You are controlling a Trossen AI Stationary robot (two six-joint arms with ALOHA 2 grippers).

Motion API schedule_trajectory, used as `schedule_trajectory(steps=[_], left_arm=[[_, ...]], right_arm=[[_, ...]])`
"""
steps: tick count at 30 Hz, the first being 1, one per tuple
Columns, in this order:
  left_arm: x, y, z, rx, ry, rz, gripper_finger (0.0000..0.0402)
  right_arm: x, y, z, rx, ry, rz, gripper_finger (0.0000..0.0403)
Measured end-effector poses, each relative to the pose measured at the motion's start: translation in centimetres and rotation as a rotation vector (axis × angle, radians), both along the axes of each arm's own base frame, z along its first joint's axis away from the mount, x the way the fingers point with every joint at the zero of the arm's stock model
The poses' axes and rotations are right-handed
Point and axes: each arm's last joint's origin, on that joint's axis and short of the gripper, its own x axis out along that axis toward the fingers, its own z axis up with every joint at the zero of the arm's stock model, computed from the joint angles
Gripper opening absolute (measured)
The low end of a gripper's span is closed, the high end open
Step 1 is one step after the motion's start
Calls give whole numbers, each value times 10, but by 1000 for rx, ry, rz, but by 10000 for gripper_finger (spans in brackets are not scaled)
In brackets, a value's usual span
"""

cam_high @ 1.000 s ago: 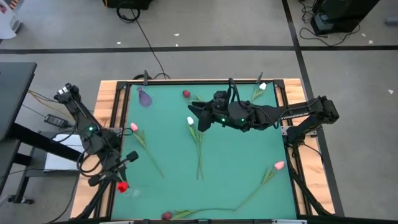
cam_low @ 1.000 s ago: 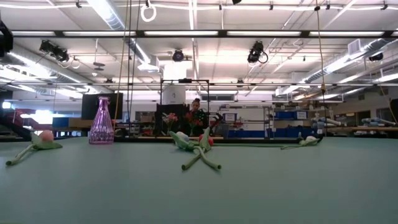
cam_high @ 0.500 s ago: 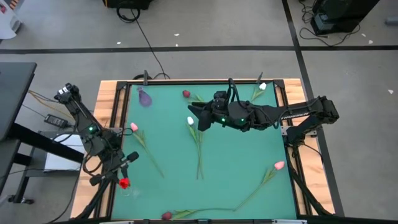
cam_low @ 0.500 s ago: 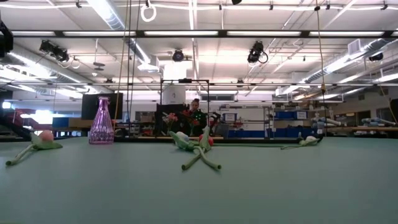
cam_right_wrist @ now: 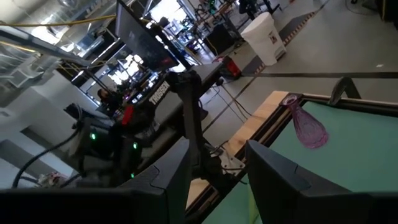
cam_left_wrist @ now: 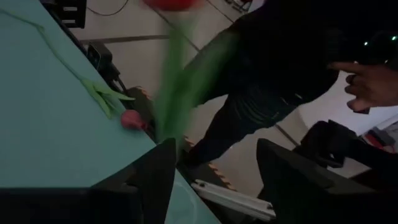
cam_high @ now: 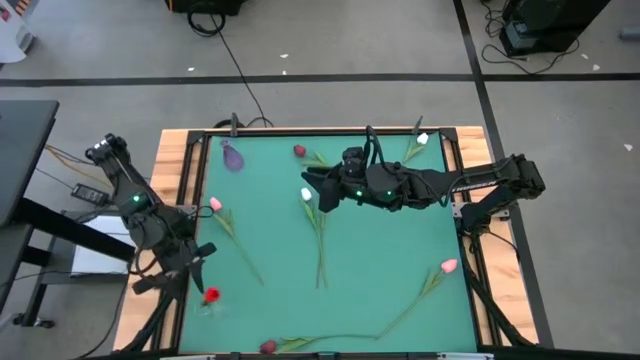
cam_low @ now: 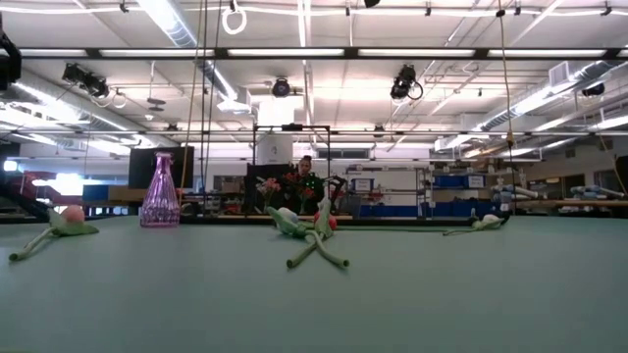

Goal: Sort flowers into vase by color
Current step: Put the right red flower into the transparent vase, then put the red flower into the transparent vase

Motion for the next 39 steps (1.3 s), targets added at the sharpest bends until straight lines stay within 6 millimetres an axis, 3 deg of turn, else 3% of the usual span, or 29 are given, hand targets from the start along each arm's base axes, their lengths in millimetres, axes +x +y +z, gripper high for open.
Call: schedule_trajectory(steps=[4, 10, 21, 25, 30, 39], left_arm=[[-7, 10, 20, 62, 5, 25, 228], [-15, 35, 47, 188, 28, 293, 213], [-25, 72, 85, 135, 19, 853, 199], [-25, 79, 85, 85, 36, 1036, 199], [-23, 84, 70, 193, 162, 1194, 199], [-6, 81, 64, 190, 283, 1324, 199]], right_arm=[[0, 0, 0, 10, -3, 11, 160], [-2, 0, -9, 101, 51, -35, 160], [-25, -22, -55, 384, 458, -235, 160], [-31, -38, -70, 437, 540, -283, 160], [-35, -59, -104, 536, 602, -269, 160], [-38, -64, -162, 634, 528, -135, 160]])
